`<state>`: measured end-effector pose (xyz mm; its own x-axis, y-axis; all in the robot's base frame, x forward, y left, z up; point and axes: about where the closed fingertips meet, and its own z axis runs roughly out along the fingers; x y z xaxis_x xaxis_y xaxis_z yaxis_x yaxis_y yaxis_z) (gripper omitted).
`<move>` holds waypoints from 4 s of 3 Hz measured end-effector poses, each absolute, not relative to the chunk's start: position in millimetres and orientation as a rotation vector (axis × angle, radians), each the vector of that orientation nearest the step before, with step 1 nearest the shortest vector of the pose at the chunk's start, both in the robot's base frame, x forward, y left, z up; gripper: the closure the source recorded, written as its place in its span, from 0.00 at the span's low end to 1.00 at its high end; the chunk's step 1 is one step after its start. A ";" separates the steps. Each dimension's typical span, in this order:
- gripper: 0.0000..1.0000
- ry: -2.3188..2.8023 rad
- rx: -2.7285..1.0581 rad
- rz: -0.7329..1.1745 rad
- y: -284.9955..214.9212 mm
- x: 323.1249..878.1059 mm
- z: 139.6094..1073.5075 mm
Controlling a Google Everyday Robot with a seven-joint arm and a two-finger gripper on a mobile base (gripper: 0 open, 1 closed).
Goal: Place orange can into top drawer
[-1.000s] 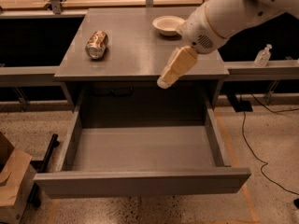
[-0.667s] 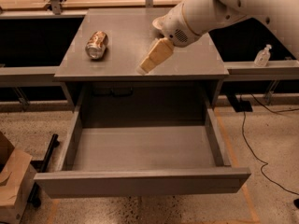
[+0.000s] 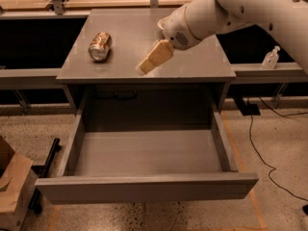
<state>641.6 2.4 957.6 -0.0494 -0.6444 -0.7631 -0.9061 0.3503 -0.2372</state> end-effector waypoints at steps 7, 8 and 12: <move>0.00 1.588 -1.168 0.639 179.6 808.9 865.5; 0.00 1.575 -1.121 0.638 188.2 834.2 855.0; 0.37 1.535 -1.061 0.637 201.0 877.4 849.6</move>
Offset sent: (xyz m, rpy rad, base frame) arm 0.0887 0.1220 -0.0281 0.2232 -0.0193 0.0962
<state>877.4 201.0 849.6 0.0127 -0.2848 -0.9585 -0.8797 0.4526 -0.1461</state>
